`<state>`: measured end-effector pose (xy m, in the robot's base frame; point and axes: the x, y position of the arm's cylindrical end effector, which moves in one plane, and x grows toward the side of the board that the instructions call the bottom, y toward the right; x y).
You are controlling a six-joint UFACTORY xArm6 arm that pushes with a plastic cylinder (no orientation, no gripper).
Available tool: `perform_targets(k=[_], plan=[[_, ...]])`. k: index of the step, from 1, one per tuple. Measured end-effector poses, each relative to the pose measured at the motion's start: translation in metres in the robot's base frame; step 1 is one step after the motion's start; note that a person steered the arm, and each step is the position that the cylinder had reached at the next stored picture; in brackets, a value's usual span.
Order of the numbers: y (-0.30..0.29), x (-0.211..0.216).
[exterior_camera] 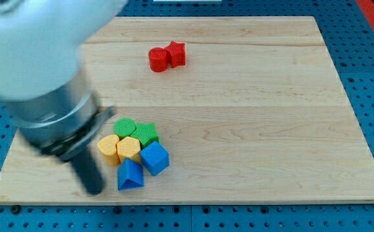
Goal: Move the red blocks diagonally towards bottom
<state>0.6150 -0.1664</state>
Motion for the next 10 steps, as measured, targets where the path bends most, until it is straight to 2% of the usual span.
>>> perform_targets(k=[1, 2, 4, 5, 6, 7, 8, 9, 10], plan=[[-0.035, -0.005], [-0.049, -0.078], [-0.002, -0.292], [0.051, -0.393], [0.130, -0.423], [0.205, -0.394], [0.216, -0.354], [0.196, -0.325], [0.163, -0.315]])
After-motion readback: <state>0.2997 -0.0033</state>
